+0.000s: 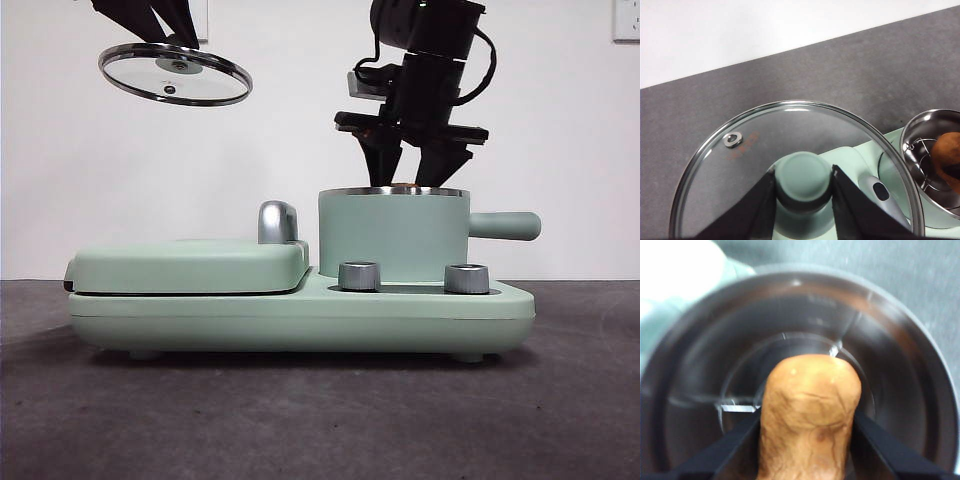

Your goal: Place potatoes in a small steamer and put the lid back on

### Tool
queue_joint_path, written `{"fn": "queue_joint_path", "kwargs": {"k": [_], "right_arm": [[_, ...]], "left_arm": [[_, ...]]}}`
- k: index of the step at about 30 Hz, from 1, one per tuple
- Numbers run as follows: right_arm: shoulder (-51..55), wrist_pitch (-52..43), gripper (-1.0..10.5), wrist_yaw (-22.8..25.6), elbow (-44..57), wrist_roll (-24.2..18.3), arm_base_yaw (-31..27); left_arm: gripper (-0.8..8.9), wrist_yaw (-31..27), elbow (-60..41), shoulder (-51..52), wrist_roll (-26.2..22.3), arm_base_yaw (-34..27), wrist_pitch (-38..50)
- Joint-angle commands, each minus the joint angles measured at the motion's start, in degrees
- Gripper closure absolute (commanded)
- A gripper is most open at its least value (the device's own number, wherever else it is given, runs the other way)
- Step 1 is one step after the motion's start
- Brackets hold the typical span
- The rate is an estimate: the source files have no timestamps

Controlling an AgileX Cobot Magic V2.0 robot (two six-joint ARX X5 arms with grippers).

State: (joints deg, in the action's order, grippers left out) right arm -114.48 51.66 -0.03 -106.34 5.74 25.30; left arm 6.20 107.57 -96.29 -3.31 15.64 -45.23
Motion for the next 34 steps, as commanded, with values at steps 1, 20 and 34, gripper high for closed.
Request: {"fn": "queue_joint_path", "kwargs": {"k": [1, 20, 34], "right_arm": [[-1.2, 1.1, 7.9, -0.1, -1.0, -1.5, -0.2], [7.3, 4.7, 5.4, -0.1, -1.3, -1.2, -0.2], [28.1, 18.8, 5.4, 0.4, -1.2, -1.3, 1.2]], "left_arm": [[8.08, 0.4, 2.2, 0.4, 0.8, 0.4, 1.1], [8.08, 0.4, 2.2, 0.4, 1.2, 5.4, -0.2], [8.08, 0.4, 2.2, -1.5, 1.4, 11.5, 0.2]]}}
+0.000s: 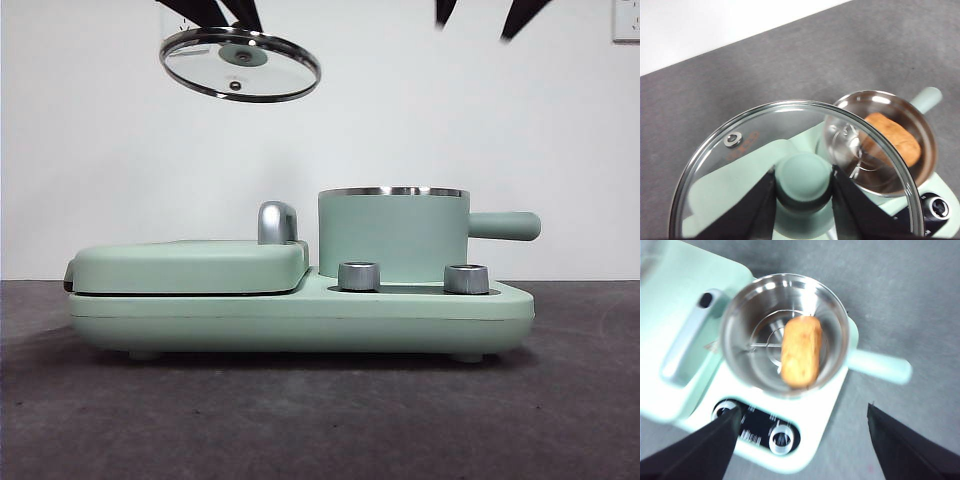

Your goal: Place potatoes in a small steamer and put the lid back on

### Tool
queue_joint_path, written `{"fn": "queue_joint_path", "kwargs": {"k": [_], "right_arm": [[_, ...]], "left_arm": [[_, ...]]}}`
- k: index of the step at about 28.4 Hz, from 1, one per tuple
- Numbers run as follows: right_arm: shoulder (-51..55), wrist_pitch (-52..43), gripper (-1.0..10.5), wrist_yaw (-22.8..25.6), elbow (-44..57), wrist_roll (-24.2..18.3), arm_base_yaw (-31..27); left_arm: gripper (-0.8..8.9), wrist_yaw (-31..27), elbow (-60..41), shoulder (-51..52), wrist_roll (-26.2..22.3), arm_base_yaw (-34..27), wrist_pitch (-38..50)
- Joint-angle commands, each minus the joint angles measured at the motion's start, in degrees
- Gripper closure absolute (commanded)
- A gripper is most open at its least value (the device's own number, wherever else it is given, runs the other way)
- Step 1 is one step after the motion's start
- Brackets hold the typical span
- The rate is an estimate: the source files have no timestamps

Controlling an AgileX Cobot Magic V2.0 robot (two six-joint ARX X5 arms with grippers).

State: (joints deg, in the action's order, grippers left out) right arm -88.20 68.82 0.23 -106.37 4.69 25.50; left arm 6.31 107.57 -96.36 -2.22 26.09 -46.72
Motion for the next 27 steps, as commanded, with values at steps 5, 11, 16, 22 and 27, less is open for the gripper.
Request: {"fn": "queue_joint_path", "kwargs": {"k": [5, 11, 16, 22, 27], "right_arm": [[9.4, 5.4, 5.4, 1.8, -0.3, -0.3, 2.9], [22.4, 5.0, 5.5, 1.9, 5.8, 0.0, 5.1], [34.0, 4.0, 5.5, 1.3, 14.4, 4.0, 6.2], [52.4, 0.0, 5.5, 1.2, 30.1, 9.5, 6.4], [57.7, -0.7, 5.5, 1.1, 35.1, 12.9, 6.4]], "left_arm": [[8.08, 0.3, 2.2, -3.7, 0.3, 3.5, 2.6], [8.08, 0.3, 2.2, -6.5, 0.3, 6.8, 4.6], [8.08, 0.3, 2.2, -9.3, 0.3, 9.2, 8.5], [8.07, -0.2, 2.2, -13.6, 0.4, 12.0, 14.8], [8.08, -1.5, 2.2, -16.0, 4.9, 12.6, 18.7]]}}
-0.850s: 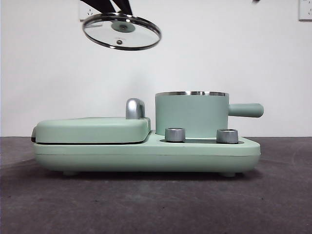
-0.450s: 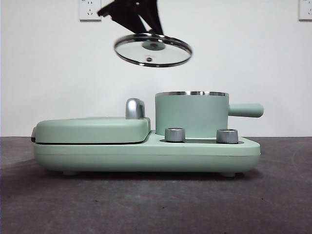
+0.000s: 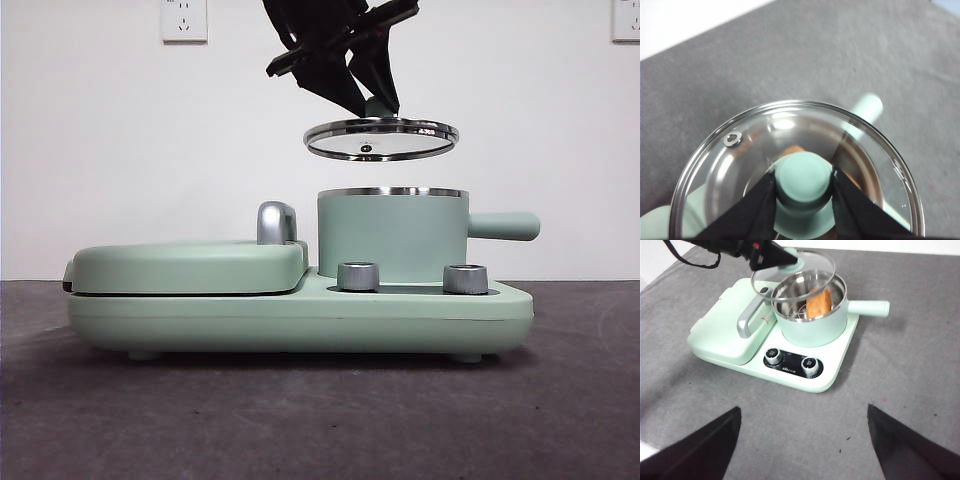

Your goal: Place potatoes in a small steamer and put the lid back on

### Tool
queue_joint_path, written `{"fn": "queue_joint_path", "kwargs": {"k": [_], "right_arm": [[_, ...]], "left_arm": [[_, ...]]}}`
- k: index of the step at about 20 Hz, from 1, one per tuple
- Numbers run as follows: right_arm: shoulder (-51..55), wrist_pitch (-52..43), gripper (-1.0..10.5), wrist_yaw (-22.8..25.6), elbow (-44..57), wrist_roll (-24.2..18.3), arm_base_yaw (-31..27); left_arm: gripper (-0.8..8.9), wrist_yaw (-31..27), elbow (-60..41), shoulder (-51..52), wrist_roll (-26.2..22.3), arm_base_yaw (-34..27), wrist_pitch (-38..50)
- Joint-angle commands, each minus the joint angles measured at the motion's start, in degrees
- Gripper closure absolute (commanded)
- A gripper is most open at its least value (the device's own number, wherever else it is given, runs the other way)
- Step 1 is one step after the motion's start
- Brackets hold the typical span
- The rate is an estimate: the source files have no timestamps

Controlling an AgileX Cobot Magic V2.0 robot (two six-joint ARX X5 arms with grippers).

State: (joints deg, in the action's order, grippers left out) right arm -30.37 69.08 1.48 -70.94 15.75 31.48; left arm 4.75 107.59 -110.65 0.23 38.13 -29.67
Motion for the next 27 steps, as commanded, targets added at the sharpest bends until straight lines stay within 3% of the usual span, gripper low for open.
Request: {"fn": "queue_joint_path", "kwargs": {"k": [1, 12, 18, 27], "right_arm": [[-0.1, -0.9, 5.5, -0.1, -0.2, 1.8, 0.4], [-0.2, -3.0, 5.5, 0.1, -0.2, 1.8, 0.4], [-0.2, -3.0, 5.5, 0.0, -0.2, 1.9, 0.4], [-0.2, -3.0, 5.5, 0.1, -0.2, 1.9, 0.4]], "left_arm": [[8.08, 0.1, 2.2, -2.2, 2.6, 0.5, 1.9], [8.08, -0.6, 2.2, -5.9, 4.3, 1.3, 6.6], [8.08, -4.0, 2.2, -6.2, 4.3, 1.6, 6.5], [8.08, -4.0, 2.2, -6.9, 4.3, 2.4, 4.7]]}}
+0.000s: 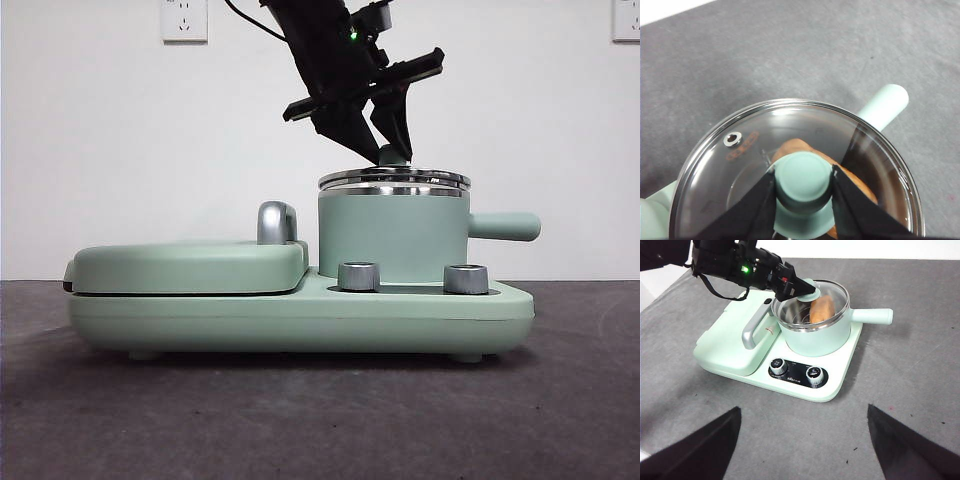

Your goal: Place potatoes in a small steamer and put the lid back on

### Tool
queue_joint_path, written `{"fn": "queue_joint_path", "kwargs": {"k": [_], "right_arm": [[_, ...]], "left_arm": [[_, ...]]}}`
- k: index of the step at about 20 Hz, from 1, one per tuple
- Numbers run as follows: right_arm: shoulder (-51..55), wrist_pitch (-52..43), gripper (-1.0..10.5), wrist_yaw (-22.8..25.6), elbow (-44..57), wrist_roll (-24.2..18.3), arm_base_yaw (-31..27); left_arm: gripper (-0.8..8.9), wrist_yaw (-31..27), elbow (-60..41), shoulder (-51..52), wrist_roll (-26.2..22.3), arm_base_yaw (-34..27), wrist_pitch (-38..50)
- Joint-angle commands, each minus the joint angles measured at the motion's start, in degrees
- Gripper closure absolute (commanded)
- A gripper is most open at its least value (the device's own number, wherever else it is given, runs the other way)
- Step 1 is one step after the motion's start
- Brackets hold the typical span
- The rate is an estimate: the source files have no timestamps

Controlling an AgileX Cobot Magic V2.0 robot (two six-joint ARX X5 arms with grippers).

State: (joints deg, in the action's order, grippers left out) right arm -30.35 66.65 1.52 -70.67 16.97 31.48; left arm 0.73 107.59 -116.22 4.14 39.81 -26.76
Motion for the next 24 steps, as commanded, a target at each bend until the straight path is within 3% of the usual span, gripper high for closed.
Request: {"fn": "queue_joint_path", "kwargs": {"k": [1, 6, 21, 22, 24], "right_arm": [[-0.2, -0.6, 5.5, 0.0, -0.5, 0.7, 0.4], [-0.2, -0.6, 5.5, 0.0, -0.5, 0.7, 0.4], [-0.2, -0.6, 5.5, 0.0, -0.5, 0.7, 0.4], [-0.2, -0.6, 5.5, 0.0, -0.5, 0.7, 0.4], [-0.2, -0.6, 5.5, 0.0, -0.5, 0.7, 0.4]], "left_arm": [[8.08, 0.0, 2.2, -1.6, 0.4, 0.8, 2.1], [8.08, -2.5, 2.2, -2.0, -1.2, 0.8, 2.3], [8.07, -2.4, 2.3, -3.0, -2.2, 2.1, -1.5], [7.86, -2.4, 2.8, -2.7, -2.2, 1.9, -2.0], [6.36, -2.4, 4.2, -1.7, -2.2, 1.4, -3.5]]}}
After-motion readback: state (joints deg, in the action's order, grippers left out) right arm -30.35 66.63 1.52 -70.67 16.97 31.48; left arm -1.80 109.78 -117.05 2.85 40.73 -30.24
